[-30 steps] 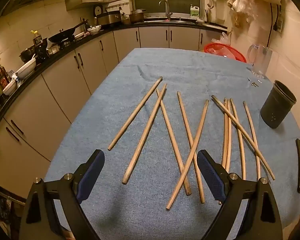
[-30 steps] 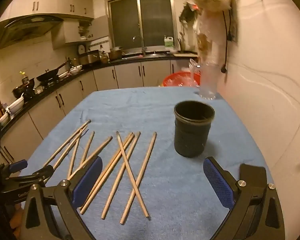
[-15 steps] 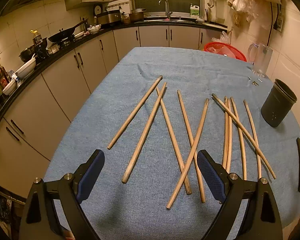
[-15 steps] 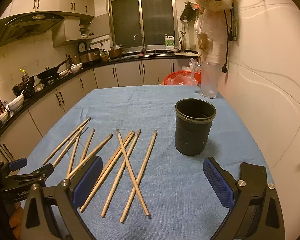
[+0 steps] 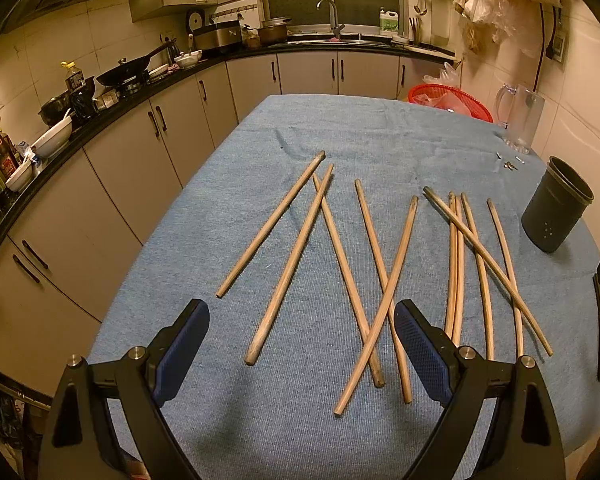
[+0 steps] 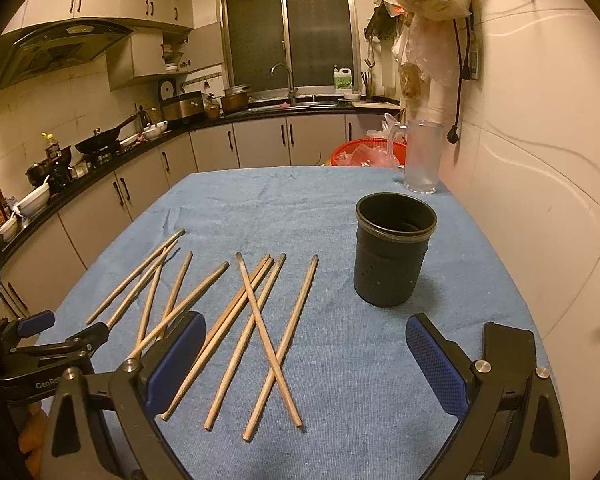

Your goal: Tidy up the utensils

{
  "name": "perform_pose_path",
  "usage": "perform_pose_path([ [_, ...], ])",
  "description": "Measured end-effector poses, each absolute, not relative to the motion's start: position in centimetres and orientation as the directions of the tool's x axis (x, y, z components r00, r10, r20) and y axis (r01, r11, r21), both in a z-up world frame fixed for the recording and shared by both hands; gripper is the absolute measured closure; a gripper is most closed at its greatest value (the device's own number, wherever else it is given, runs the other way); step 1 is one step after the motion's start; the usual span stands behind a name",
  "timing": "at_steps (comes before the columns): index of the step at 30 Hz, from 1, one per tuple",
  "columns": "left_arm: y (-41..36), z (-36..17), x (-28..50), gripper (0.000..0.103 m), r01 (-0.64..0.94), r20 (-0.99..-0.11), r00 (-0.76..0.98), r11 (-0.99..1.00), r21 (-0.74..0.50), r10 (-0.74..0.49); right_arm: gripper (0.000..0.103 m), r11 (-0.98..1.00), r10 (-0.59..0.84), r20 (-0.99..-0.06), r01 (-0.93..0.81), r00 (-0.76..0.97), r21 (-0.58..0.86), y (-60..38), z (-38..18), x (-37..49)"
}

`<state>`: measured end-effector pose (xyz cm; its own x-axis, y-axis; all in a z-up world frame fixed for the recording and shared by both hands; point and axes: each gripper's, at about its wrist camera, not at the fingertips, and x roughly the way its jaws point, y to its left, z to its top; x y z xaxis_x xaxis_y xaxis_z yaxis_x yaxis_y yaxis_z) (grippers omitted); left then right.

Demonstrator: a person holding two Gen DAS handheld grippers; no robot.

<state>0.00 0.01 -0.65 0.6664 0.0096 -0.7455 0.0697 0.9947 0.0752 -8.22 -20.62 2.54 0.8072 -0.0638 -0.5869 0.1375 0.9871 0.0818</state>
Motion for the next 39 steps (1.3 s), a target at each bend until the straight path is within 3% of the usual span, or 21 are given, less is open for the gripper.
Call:
perform_pose_path([
  [12, 0.1, -0.4, -0.2, 0.009, 0.074, -0.746, 0.665, 0.992, 0.104, 0.029, 0.002, 0.99, -0.058, -0.595, 0.124, 0.801, 0.071, -20.4, 2.4, -8.1],
  [21, 1.2, -0.9, 0.9, 0.009, 0.087, -0.767, 0.64, 0.996, 0.007, -0.051, 0.006, 0.996, -0.008, -0.617, 0.064, 0.787, 0.069, -20.2, 2.7, -6.6],
  [26, 2.3, -0.5, 2.6, 0.011, 0.106, -0.756, 0.654, 0.993, 0.044, -0.036, 0.034, 0.995, 0.084, -0.652, -0.025, 0.754, 0.1, -19.9, 3.4, -4.5],
  [28, 3.0, -0.1, 3.8, 0.021, 0.116, -0.774, 0.632, 0.993, 0.036, -0.046, 0.035, 0.991, 0.126, -0.665, -0.061, 0.736, 0.12, -19.7, 3.7, -3.5],
  [31, 4.0, 0.4, 6.2, 0.032, 0.142, -0.809, 0.584, 0.99, 0.025, -0.063, 0.054, 0.984, 0.178, -0.695, -0.106, 0.697, 0.145, -19.4, 3.9, -1.4],
  [33, 4.3, 0.9, 8.0, 0.033, 0.176, -0.809, 0.578, 0.984, -0.009, -0.111, 0.059, 0.974, 0.226, -0.718, -0.128, 0.658, 0.189, -19.3, 3.9, 0.4],
  [37, 4.1, 1.8, 11.6, 0.052, 0.228, -0.813, 0.558, 0.973, -0.041, -0.165, 0.066, 0.956, 0.29, -0.745, -0.143, 0.601, 0.256, -19.3, 3.8, 3.7],
  [39, 3.7, 1.4, 13.9, 0.055, 0.221, -0.84, 0.524, 0.975, -0.027, -0.142, 0.067, 0.949, 0.31, -0.747, -0.146, 0.588, 0.28, -19.2, 3.7, 4.8],
])
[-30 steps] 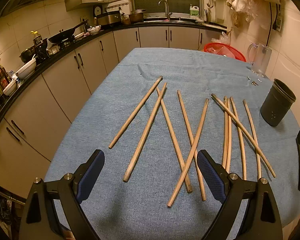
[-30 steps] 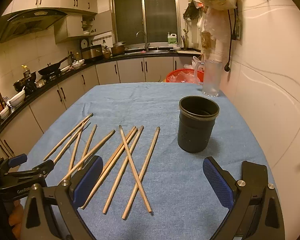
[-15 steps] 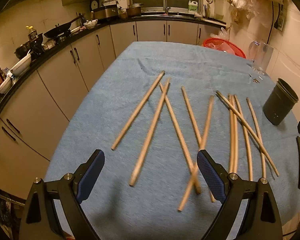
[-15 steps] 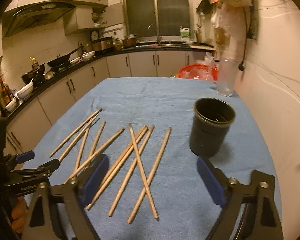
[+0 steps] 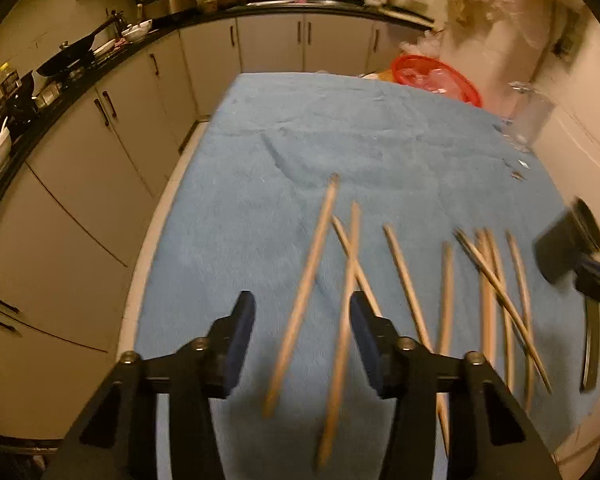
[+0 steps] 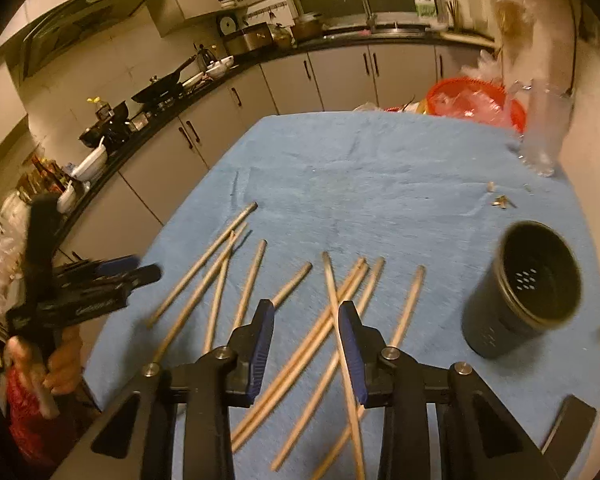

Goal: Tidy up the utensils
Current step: 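Lower the left tool and grasp one wooden chopstick upright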

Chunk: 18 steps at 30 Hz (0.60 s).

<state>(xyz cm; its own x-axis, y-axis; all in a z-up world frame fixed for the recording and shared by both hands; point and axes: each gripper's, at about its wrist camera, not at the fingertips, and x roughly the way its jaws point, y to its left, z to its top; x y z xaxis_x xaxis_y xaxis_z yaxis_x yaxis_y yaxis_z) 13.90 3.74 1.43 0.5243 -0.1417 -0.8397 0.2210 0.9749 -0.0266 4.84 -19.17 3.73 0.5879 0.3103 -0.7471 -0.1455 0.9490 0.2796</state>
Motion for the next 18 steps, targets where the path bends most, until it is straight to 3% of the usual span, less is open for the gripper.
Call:
perform_pose_path([
  [2, 2.7, 0.7, 16.7, 0.057, 0.278, -0.868, 0.464, 0.959, -0.051, -0.18, 0.067, 0.948, 0.311, -0.75, -0.139, 0.583, 0.285, -19.2, 3.9, 5.6],
  [4, 1.9, -0.1, 19.1, 0.071, 0.261, -0.894, 0.423, 0.965, -0.036, -0.148, 0.067, 0.951, 0.303, -0.751, -0.132, 0.587, 0.281, -19.1, 4.0, 6.0],
  [6, 0.5, -0.8, 21.1, 0.071, 0.311, -0.91, 0.377, 0.949, -0.05, -0.172, 0.067, 0.95, 0.303, -0.753, -0.125, 0.585, 0.285, -19.1, 4.1, 6.5],
  [14, -2.4, -4.3, 26.4, 0.072, 0.306, -0.95, 0.305, 0.951, 0.038, -0.06, 0.067, 0.951, 0.297, -0.778, -0.095, 0.553, 0.295, -19.9, 3.1, 7.6],
  [17, -2.4, -4.5, 26.8, 0.079, 0.292, -0.951, 0.303, 0.956, 0.03, -0.063, 0.066, 0.953, 0.293, -0.787, -0.098, 0.543, 0.287, -19.9, 2.8, 8.1],
  [18, -2.2, -4.3, 26.6, 0.088, 0.288, -0.951, 0.301, 0.957, 0.025, -0.065, 0.066, 0.954, 0.292, -0.79, -0.099, 0.539, 0.284, -19.8, 2.7, 8.4],
])
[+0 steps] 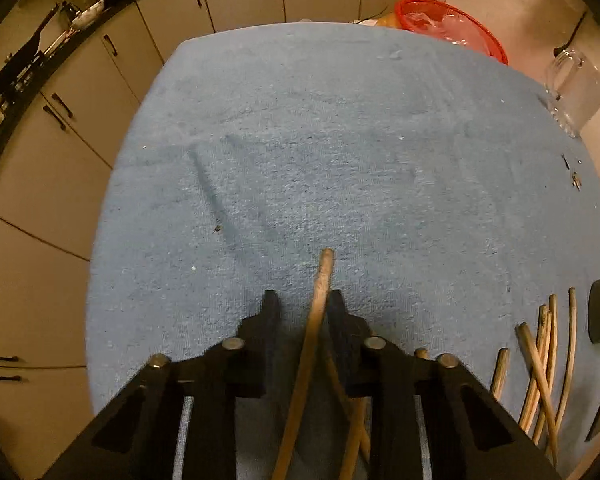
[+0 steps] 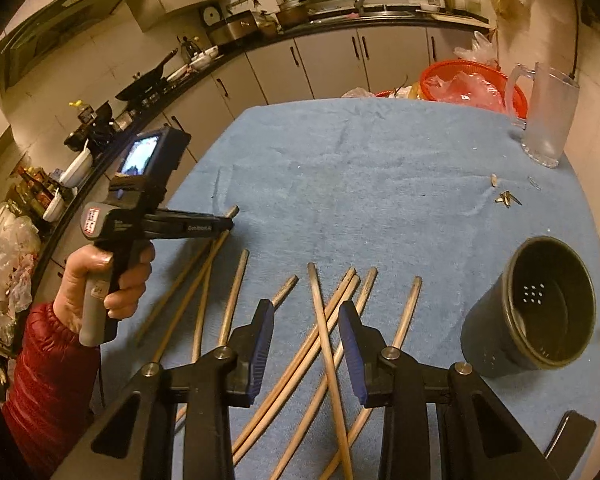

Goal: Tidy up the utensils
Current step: 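Lower the left tool and grasp one wooden chopstick upright, then lift the chopstick and carry it over the black utensil cup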

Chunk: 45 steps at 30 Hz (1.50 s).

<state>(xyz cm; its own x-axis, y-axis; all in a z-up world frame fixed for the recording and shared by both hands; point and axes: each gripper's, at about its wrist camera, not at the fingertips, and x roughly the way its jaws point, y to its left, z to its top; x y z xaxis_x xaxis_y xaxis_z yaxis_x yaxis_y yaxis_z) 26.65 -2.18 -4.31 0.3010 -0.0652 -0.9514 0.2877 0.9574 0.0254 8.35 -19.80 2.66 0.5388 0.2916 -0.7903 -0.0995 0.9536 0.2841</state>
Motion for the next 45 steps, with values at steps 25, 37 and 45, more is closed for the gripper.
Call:
perform_pose_path([
  [25, 3.1, -1.9, 25.9, 0.096, 0.193, -0.944, 0.33, 0.979, 0.058, -0.009, 0.093, 0.973, 0.161, -0.936, -0.209, 0.314, 0.097, -14.5, -5.3, 17.5],
  [37, 4.3, 5.1, 16.0, 0.096, 0.176, -0.847, 0.509, 0.982, -0.071, -0.153, 0.095, 0.952, 0.305, -0.754, -0.167, 0.582, 0.256, -18.2, 3.9, 10.9],
  [45, 4.8, 10.3, 8.6, 0.096, 0.211, -0.733, 0.648, 0.973, -0.09, -0.208, 0.095, 0.956, 0.278, -0.611, -0.15, 0.742, 0.253, -19.3, 7.7, 4.7],
])
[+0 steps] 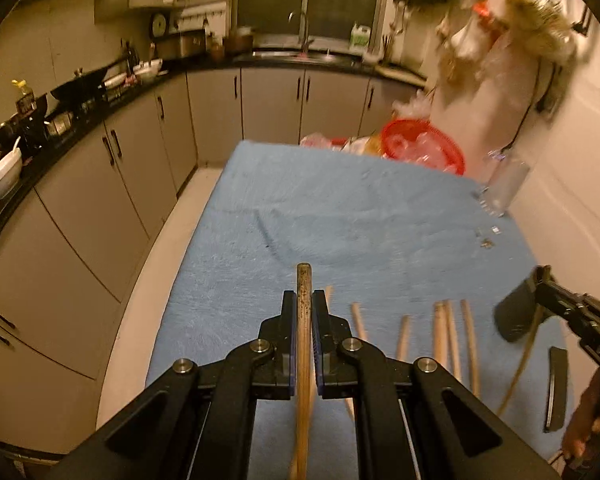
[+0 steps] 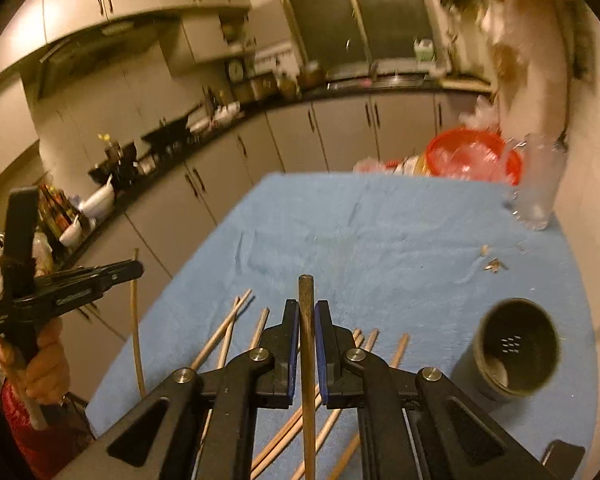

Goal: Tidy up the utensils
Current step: 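Lift the chopstick and carry it over the black utensil cup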

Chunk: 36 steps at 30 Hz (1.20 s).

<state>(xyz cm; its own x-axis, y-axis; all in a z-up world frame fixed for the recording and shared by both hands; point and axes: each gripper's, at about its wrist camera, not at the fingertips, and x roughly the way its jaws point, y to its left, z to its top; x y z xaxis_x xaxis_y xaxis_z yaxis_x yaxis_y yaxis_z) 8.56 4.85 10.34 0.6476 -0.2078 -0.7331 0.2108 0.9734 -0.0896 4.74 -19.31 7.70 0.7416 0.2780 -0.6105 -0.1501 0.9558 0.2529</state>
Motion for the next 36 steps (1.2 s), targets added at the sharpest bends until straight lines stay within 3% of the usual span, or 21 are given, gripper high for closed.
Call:
perform_pose_path([
  [19, 0.7, 12.4, 6.2, 0.096, 0.254, -0.68, 0.69, 0.963, -0.092, -0.247, 0.095, 0.93, 0.288, -0.471, -0.127, 0.833, 0.344, -23.4, 9.7, -2.1],
  [36, 0.7, 13.6, 5.4, 0.096, 0.266, -0.662, 0.704, 0.96, -0.088, -0.256, 0.095, 0.922, 0.293, -0.438, -0.131, 0.85, 0.364, -24.3, 10.2, -3.2],
])
